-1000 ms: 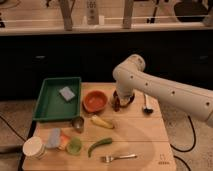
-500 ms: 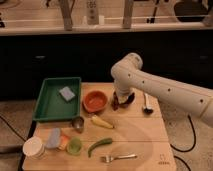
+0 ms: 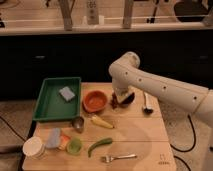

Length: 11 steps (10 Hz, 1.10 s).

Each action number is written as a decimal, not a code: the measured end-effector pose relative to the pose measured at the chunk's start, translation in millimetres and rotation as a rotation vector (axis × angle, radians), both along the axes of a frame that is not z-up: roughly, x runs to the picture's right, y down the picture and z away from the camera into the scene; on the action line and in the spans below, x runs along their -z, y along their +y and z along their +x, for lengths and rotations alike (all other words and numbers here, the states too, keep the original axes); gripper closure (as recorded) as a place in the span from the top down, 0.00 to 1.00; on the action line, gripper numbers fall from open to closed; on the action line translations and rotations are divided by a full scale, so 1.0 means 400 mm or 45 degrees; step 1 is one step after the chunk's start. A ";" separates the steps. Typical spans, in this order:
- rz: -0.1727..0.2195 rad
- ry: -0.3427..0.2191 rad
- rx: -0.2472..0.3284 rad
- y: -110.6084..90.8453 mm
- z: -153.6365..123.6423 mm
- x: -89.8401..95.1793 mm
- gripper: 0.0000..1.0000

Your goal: Place grapes in red bowl

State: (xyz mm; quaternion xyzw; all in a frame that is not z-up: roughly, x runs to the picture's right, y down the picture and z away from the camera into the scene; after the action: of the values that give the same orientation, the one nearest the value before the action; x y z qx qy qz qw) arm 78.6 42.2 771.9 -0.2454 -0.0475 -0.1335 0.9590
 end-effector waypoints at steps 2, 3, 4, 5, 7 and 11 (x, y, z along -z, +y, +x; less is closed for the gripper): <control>0.000 -0.013 0.029 -0.008 -0.004 -0.013 0.00; -0.001 -0.019 0.046 -0.010 -0.006 -0.018 0.00; 0.000 -0.031 0.066 -0.013 -0.012 -0.024 0.00; 0.001 -0.041 0.082 -0.016 -0.018 -0.031 0.00; 0.002 -0.055 0.107 -0.020 -0.015 -0.042 0.00; 0.004 -0.097 0.174 -0.028 -0.027 -0.066 0.00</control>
State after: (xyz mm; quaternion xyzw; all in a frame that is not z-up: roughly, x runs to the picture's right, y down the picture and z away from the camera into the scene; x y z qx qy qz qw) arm 67.9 30.8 798.1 -0.2415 -0.0668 -0.2078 0.9455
